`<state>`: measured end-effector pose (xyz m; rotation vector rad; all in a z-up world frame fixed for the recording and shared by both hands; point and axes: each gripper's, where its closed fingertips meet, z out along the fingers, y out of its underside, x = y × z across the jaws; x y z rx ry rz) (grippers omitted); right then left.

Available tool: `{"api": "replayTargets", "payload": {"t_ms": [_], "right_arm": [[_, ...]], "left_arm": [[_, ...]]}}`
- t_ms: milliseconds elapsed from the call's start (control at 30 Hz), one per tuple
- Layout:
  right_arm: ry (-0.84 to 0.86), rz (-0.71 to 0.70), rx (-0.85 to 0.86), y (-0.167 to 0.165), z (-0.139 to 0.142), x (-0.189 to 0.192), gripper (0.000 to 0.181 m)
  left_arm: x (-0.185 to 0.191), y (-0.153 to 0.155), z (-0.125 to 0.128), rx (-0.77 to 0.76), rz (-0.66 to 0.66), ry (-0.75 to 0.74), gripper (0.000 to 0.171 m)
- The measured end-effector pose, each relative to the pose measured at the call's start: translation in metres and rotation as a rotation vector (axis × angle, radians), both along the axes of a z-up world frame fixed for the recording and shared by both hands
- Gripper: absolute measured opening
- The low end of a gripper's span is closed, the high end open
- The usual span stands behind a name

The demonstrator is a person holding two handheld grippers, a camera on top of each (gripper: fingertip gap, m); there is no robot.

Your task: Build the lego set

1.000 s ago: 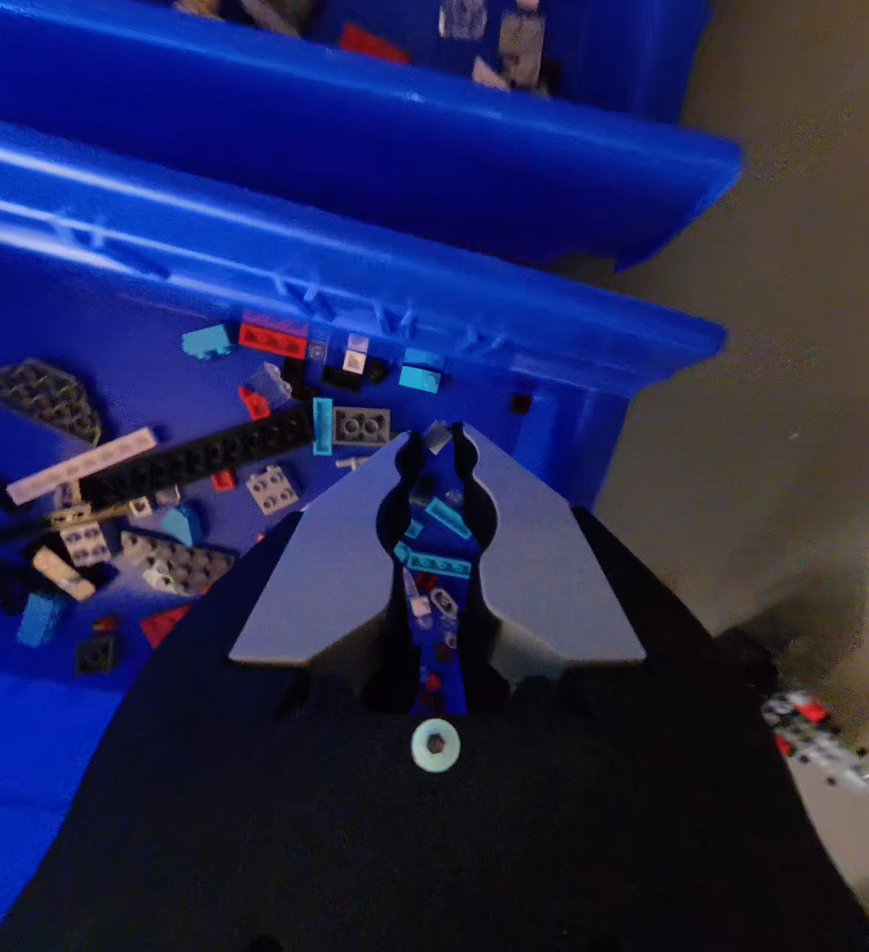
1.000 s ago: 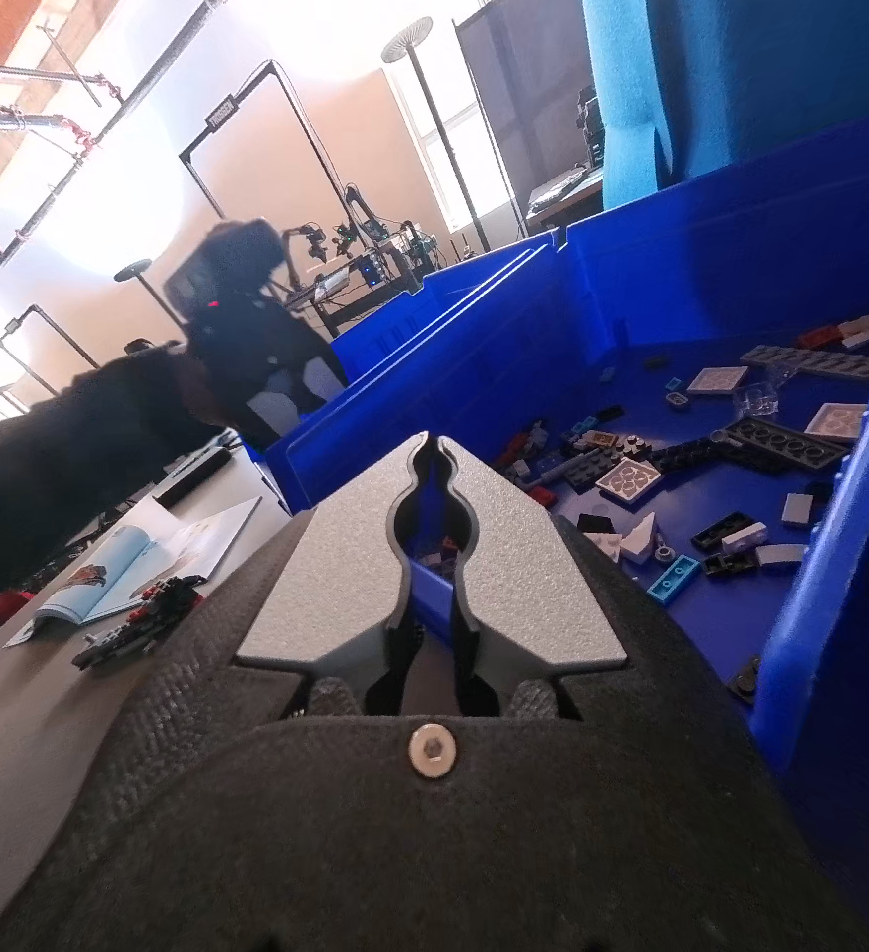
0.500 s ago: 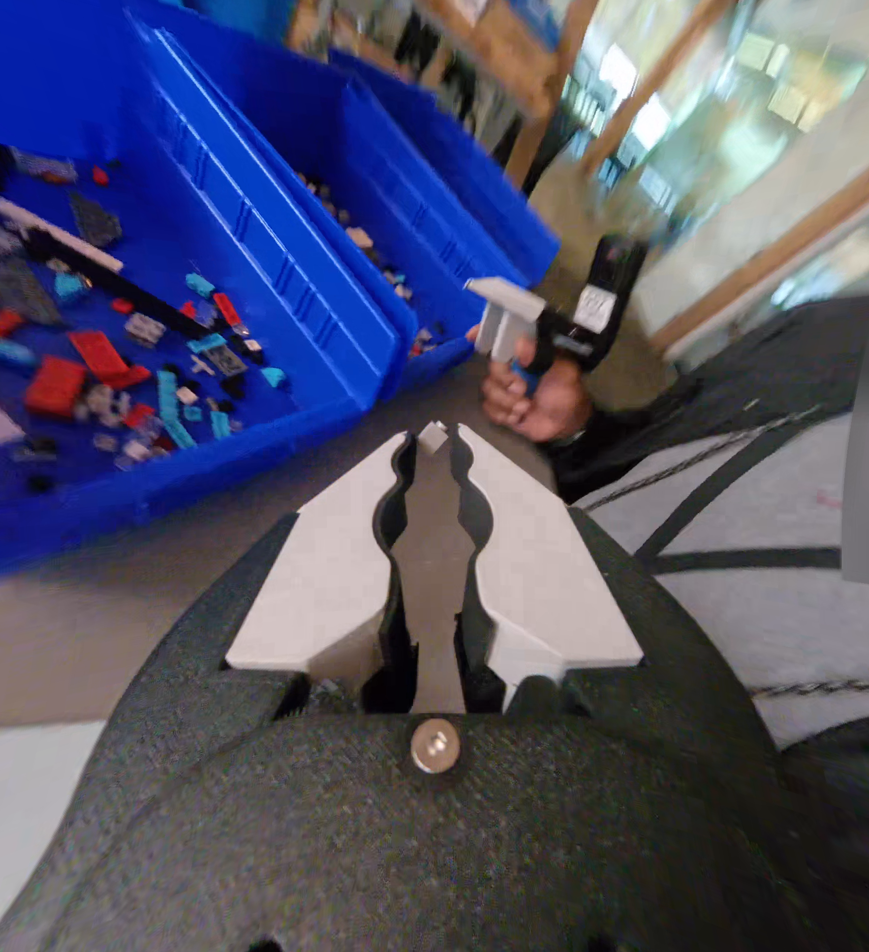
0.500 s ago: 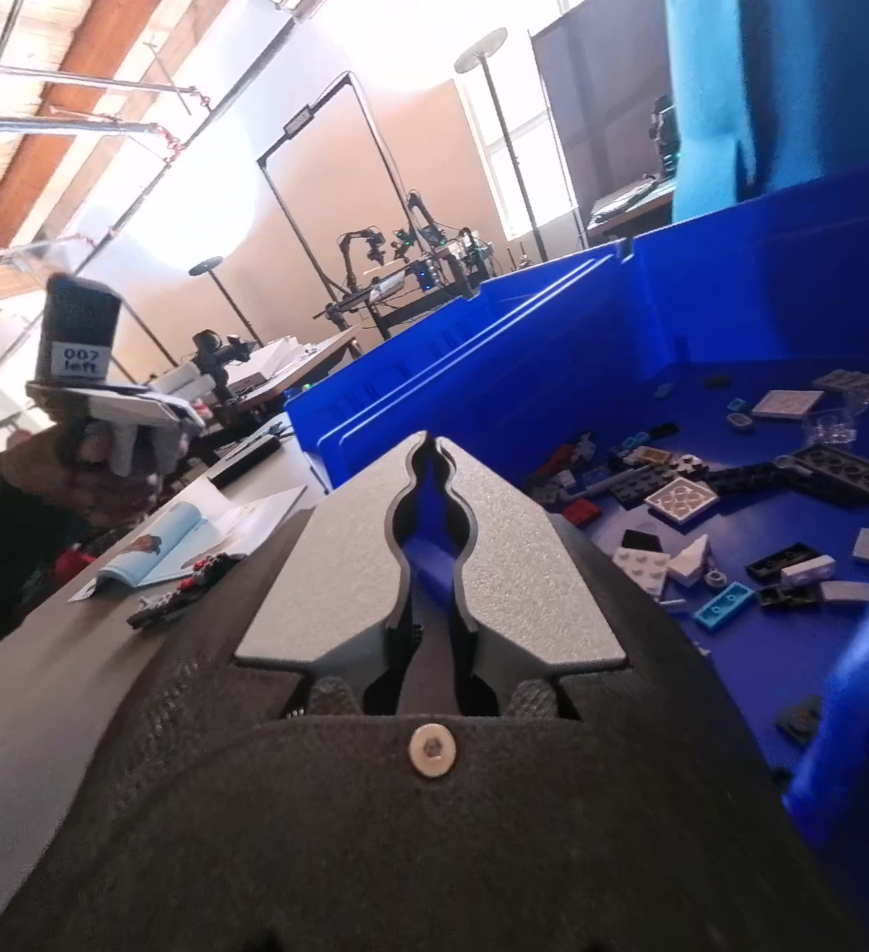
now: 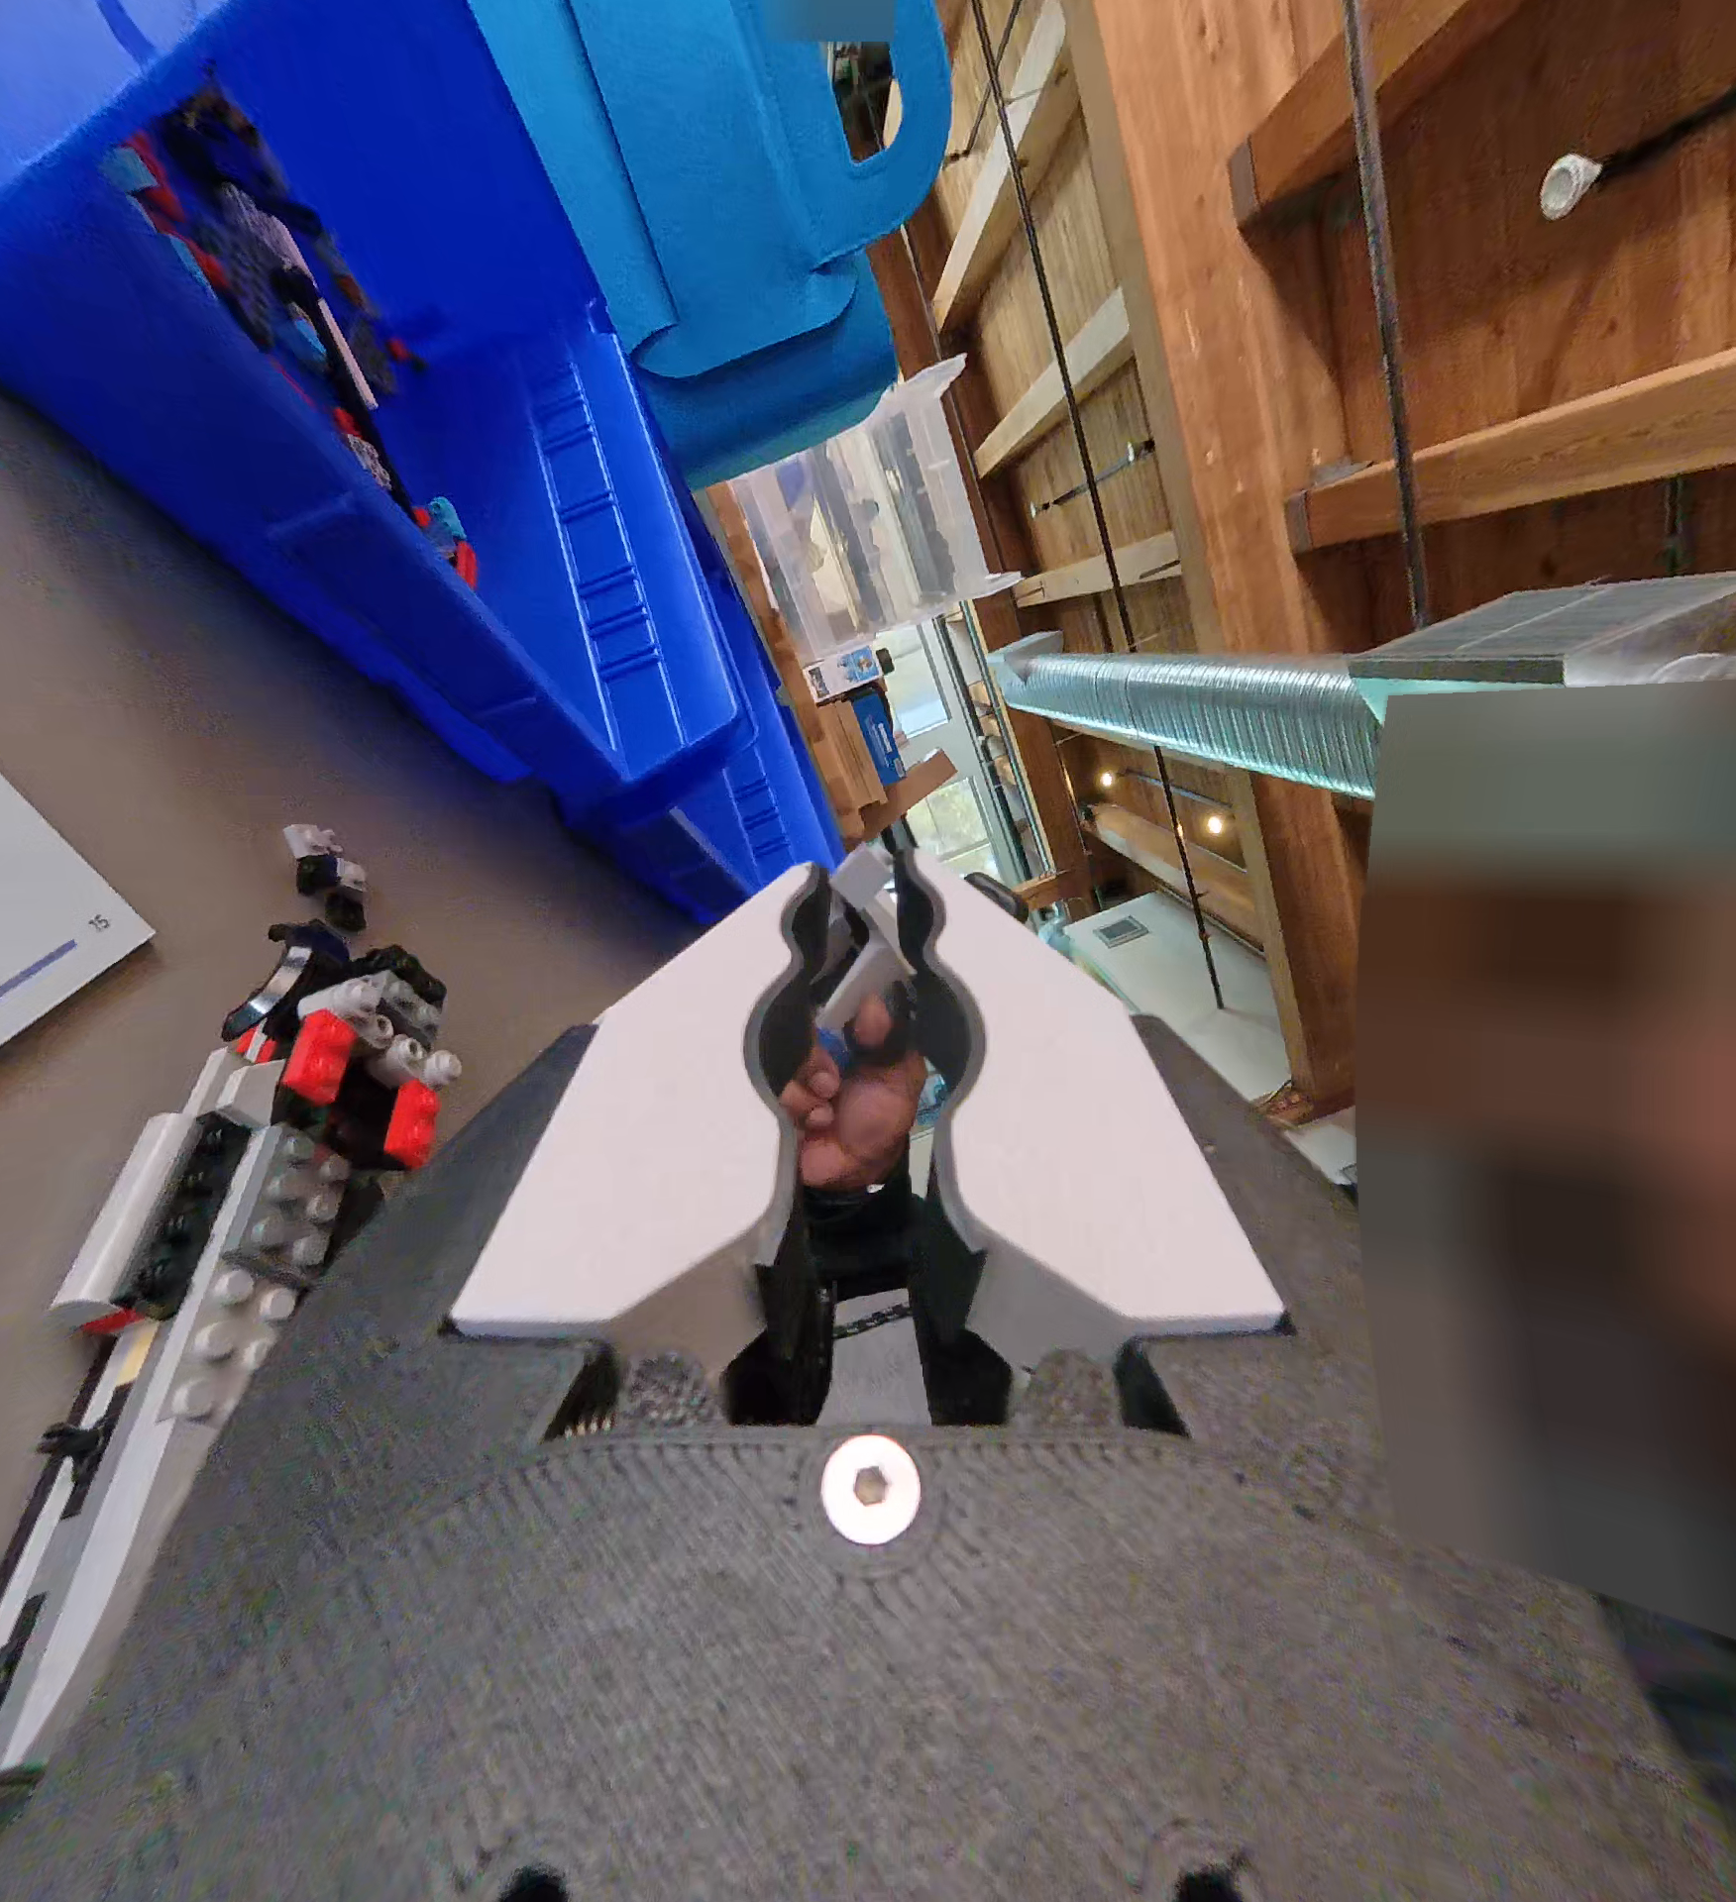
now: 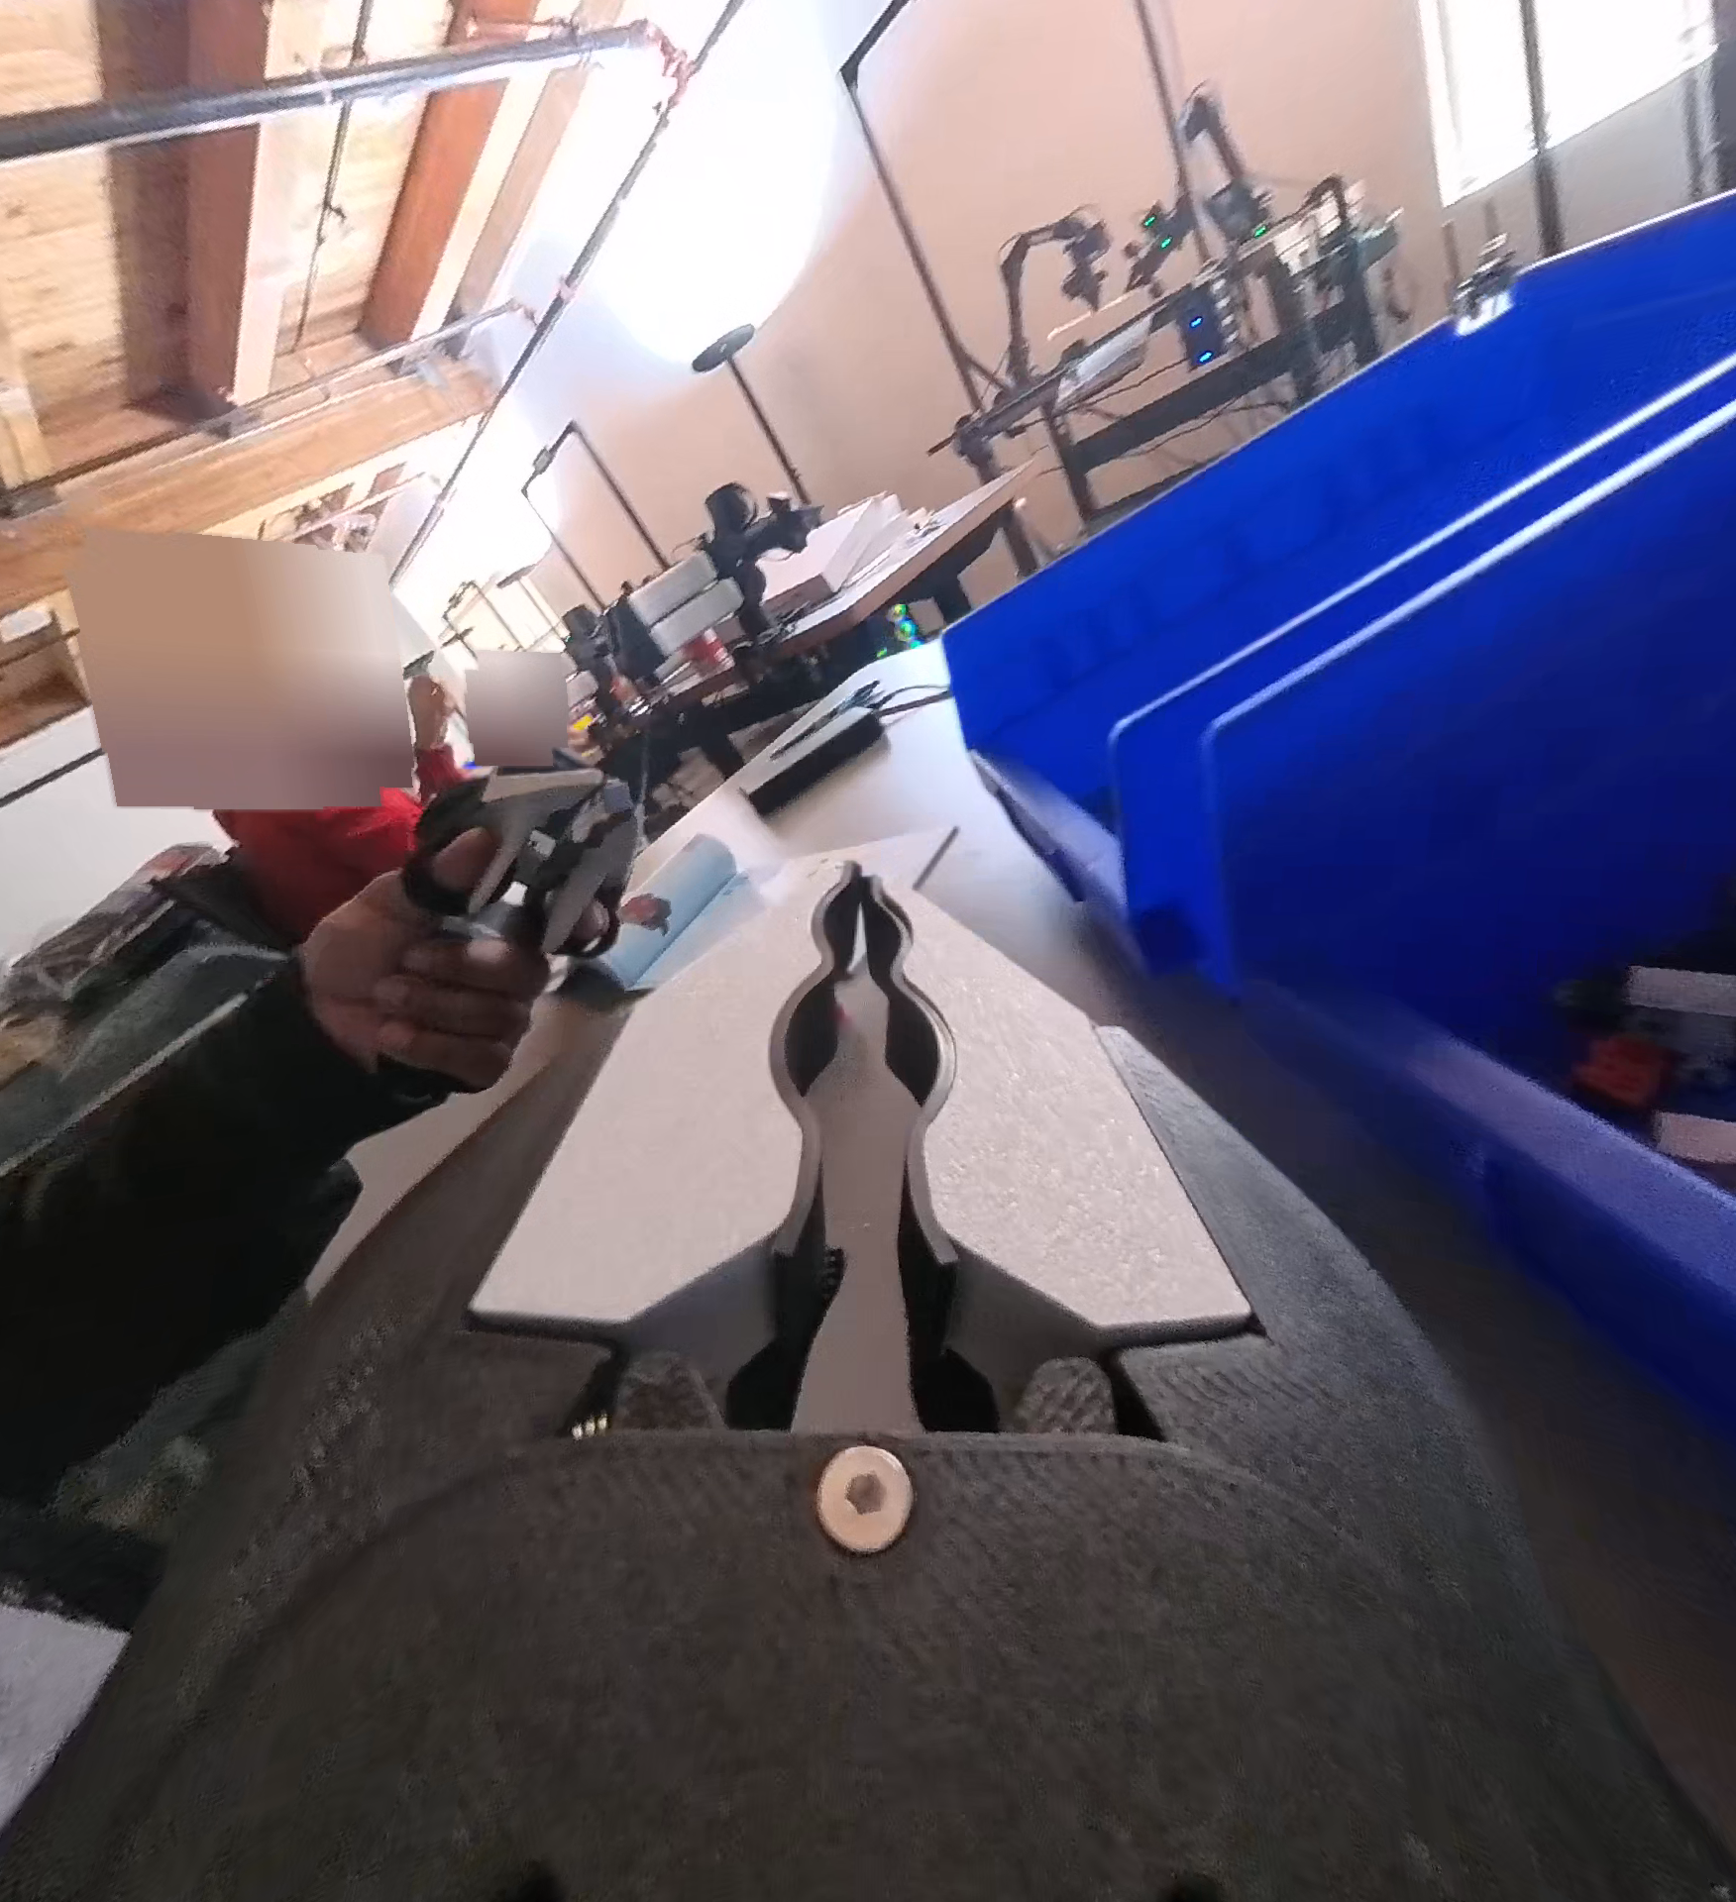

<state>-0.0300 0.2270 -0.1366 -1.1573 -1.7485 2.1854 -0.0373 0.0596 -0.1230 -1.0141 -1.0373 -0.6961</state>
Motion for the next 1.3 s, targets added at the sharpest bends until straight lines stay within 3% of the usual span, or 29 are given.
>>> {"api": "replayTargets", "payload": {"t_ms": [233, 600, 900, 1133, 1300], "right_arm": [[0.023, 0.143, 0.077, -0.044, -0.003, 0.006, 0.001], [0.078, 0.305, 0.213, -0.1, -0.012, -0.008, 0.004], [-0.001, 0.389, 0.473, -0.121, -0.061, -0.002, 0.006], [-0.017, 0.53, 0.663, -0.152, -0.088, 0.018, 0.011], [-0.032, 0.536, 0.714, -0.159, -0.096, 0.018, 0.017]], "left_arm": [[0.008, -0.007, -0.01, -0.017, 0.023, 0.046, 0.013], [0.013, -0.012, -0.038, -0.436, -0.02, 0.31, 0.013], [0.02, -0.021, -0.058, -0.537, -0.009, 0.377, 0.013], [0.035, -0.039, -0.08, -0.764, -0.011, 0.42, 0.013], [0.041, -0.059, -0.078, -0.73, 0.052, 0.405, 0.013]]}}
